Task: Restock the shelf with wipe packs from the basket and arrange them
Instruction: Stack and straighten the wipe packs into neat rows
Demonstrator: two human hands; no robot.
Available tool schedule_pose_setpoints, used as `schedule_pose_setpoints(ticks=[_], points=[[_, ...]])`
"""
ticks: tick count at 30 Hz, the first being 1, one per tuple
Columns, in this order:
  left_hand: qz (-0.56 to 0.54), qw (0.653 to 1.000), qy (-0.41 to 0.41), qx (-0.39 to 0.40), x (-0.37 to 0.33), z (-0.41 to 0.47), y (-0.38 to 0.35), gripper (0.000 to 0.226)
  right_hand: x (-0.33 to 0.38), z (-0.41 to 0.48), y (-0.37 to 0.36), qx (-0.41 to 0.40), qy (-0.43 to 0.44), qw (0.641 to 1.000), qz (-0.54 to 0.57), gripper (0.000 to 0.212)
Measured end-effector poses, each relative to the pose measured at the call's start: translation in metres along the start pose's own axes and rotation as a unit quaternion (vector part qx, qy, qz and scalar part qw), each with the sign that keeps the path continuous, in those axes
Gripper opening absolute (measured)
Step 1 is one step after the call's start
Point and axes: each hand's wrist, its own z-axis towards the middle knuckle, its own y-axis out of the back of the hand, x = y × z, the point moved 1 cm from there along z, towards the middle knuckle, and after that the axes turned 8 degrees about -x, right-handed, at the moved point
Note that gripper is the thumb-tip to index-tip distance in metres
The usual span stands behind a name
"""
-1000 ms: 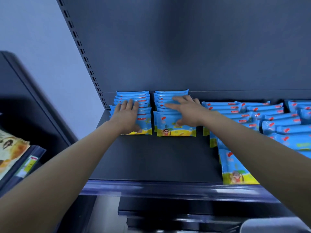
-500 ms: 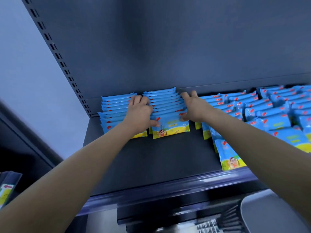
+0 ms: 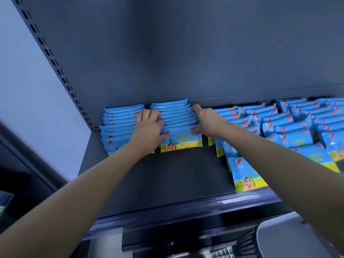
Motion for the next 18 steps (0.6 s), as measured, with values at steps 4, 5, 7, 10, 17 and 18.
schedule_pose_setpoints(ticks=[4,5,7,10,17,18], points=[[0.064,0.997,0.021,0.032,-0.007,0.0,0.002,0.069,-0.002,0.002,-0.004,0.029,0.042,0.998,-0.042,0.083],[0.085,0.995,0.025,0.049,-0.01,0.0,0.002,0.076,-0.002,0.002,-0.006,0.033,0.055,0.996,-0.056,0.087],[0.119,0.991,0.027,0.059,-0.013,0.002,0.0,0.078,-0.003,0.003,-0.008,0.031,0.074,0.994,-0.07,0.089],[0.143,0.989,0.021,0.04,-0.016,0.0,-0.004,0.071,-0.005,0.007,-0.008,0.025,0.092,0.992,-0.082,0.088],[0.162,0.985,0.042,0.043,-0.022,-0.004,-0.005,0.072,-0.023,0.011,0.007,0.074,0.108,0.99,-0.043,0.095],[0.161,0.985,0.049,0.043,-0.023,-0.003,-0.003,0.074,-0.028,0.014,0.013,0.071,0.106,0.991,-0.032,0.093]])
